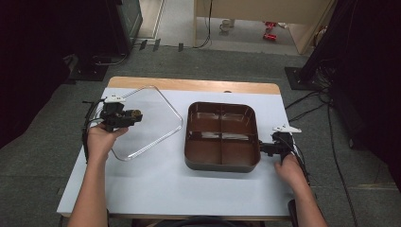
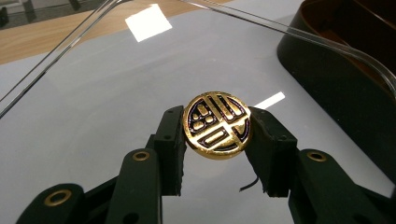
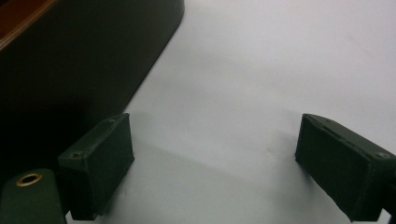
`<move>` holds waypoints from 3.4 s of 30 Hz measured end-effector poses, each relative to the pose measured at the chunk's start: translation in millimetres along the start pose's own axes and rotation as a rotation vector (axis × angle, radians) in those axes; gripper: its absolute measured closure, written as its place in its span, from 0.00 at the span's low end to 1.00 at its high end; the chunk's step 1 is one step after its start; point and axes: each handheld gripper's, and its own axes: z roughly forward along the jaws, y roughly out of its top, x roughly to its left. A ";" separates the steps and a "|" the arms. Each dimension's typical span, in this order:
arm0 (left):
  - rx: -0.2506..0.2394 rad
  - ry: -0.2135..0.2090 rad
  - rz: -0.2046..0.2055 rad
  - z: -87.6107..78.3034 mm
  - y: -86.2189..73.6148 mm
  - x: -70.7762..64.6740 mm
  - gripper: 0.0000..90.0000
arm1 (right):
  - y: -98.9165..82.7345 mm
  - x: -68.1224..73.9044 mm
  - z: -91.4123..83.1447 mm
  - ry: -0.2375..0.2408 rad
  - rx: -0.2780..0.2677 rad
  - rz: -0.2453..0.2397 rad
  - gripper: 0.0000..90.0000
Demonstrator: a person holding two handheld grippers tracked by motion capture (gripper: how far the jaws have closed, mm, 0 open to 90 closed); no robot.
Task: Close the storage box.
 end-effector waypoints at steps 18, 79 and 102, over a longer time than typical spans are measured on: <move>-0.027 -0.050 0.088 -4.8 22.9 -26.5 0.66 | 0.0 0.0 0.0 0.000 0.000 0.000 0.12; 0.043 -0.384 0.440 110.2 80.8 -176.4 0.66 | -0.1 -0.1 0.2 0.001 -0.002 0.001 0.12; 0.088 -0.475 0.468 152.4 79.9 -202.9 0.66 | -0.1 -0.2 0.1 0.001 -0.001 0.000 0.12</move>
